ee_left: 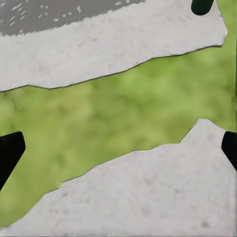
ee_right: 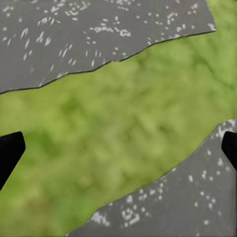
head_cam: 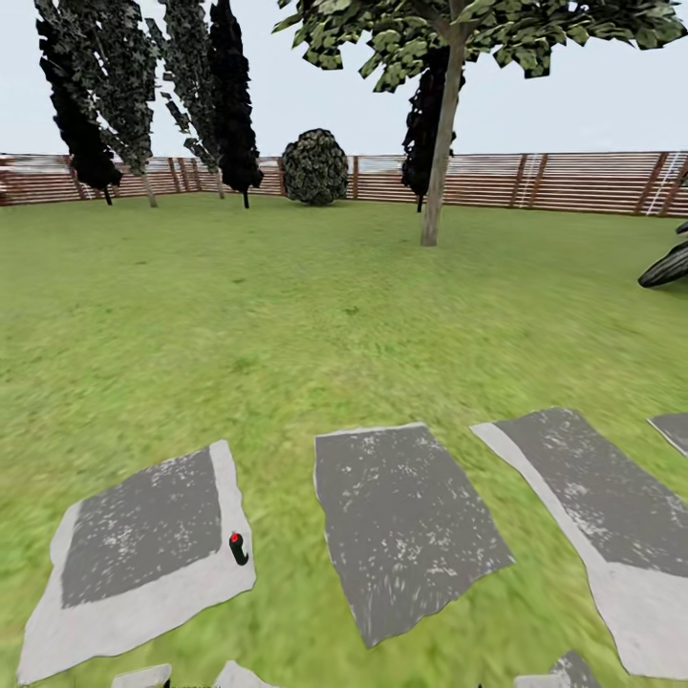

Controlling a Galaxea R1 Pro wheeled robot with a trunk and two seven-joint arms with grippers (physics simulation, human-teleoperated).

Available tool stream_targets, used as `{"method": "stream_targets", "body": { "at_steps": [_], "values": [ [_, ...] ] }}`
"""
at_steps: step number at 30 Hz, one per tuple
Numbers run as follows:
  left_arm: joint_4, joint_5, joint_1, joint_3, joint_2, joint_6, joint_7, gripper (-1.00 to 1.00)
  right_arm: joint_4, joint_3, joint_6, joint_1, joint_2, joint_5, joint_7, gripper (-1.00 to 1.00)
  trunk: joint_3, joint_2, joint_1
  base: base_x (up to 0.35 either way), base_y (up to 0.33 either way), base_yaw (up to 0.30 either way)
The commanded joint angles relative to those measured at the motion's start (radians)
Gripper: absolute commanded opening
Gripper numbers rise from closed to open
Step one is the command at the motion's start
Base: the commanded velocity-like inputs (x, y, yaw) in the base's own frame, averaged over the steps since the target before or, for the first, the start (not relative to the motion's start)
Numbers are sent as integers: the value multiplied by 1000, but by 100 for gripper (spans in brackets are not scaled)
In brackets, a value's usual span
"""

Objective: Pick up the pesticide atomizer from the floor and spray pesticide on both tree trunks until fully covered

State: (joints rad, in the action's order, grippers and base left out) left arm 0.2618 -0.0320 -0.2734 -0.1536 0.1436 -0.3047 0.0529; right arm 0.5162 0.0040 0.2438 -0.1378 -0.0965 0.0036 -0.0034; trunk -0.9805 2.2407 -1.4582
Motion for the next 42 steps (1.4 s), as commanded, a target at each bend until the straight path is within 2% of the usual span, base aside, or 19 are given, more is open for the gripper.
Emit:
{"method": "stream_targets", "body": {
  "at_steps": [1,14,30,36,42],
  "values": [
    [-1,-3,-1,2,0,-4,2,100,-1,0,3,0,0,0,0,100,-1,0,0,96,-288,277],
    [-1,-3,-1,2,-2,-5,2,100,-1,1,3,0,0,0,-1,100,-5,0,0,104,-277,277],
    [0,-2,-1,-1,-7,-4,4,100,-1,0,3,0,0,0,0,100,-10,0,0,24,-21,277],
    [0,-2,-1,-1,-7,-4,4,100,-1,0,3,0,0,0,-1,100,-11,0,0,211,-90,275],
    [-1,-2,-1,-1,-7,-4,5,100,-1,2,3,0,0,2,2,100,-12,0,0,275,-189,61]
  ]
}}
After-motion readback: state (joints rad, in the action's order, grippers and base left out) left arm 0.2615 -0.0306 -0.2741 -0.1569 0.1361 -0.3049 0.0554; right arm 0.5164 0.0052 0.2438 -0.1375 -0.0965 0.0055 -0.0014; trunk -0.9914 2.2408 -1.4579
